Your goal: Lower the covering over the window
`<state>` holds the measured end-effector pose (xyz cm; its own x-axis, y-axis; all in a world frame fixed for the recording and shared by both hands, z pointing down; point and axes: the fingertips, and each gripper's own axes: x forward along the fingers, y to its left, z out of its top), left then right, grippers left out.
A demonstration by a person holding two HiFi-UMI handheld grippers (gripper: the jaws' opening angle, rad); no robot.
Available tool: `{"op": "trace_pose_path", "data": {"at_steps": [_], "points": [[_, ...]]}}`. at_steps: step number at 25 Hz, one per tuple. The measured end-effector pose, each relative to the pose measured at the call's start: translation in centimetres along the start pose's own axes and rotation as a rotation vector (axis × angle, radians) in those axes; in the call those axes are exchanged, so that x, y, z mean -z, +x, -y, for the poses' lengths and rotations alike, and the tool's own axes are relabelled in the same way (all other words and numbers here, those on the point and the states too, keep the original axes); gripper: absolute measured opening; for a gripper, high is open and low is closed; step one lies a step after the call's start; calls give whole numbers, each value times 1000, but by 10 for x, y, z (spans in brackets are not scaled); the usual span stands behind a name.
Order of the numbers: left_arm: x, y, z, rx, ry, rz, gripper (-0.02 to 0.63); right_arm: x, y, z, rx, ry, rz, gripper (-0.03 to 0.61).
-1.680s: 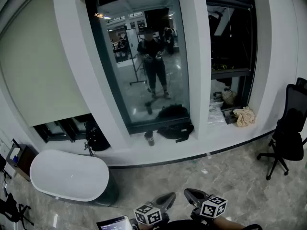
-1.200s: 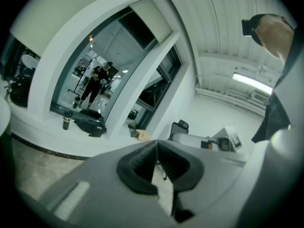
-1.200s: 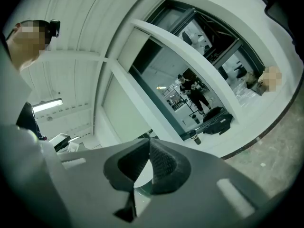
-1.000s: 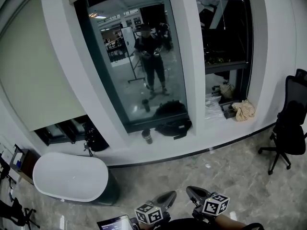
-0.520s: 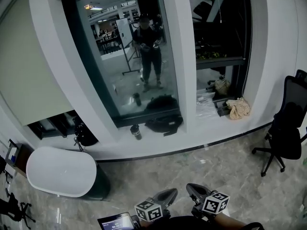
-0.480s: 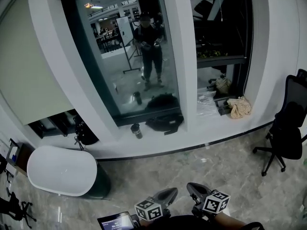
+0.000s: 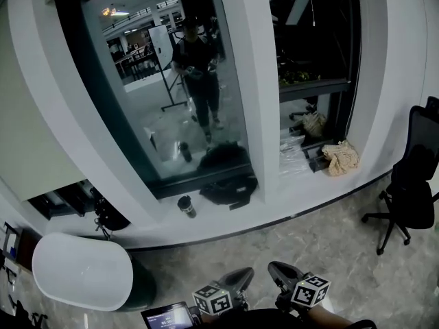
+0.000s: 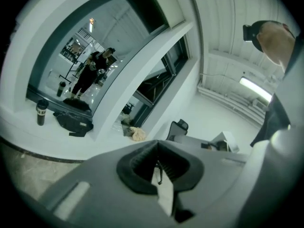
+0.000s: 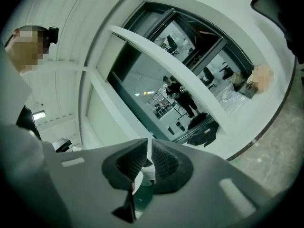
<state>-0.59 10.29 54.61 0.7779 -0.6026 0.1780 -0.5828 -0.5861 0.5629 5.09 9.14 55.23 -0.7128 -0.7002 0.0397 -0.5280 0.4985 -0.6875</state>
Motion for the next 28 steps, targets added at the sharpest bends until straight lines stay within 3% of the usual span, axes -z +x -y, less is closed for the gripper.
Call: {"op": "trace_pose_path", "data": {"at_steps": [3,7,15,18,22,28], "points": [[-28,21,-29,48,-1,-38,-2,-16,34,16,56,8,20,32],[-57,36,-71,138,61,-48,-2,-34,95,26,73,-26,49,32],[-104,68,-153,122,32,-35,-2,-62,167,54,81,-51,42,32],[-120,90,-165,166,19,-24,-2,-76,173,79,93,-31,31,34],[-175,133,-186,191,87,57,-2,-116,193,120,57,-38,23,34],[-294,196,-173,151,243,248,48,-192,224,154,-110,-140,-43,37]]}}
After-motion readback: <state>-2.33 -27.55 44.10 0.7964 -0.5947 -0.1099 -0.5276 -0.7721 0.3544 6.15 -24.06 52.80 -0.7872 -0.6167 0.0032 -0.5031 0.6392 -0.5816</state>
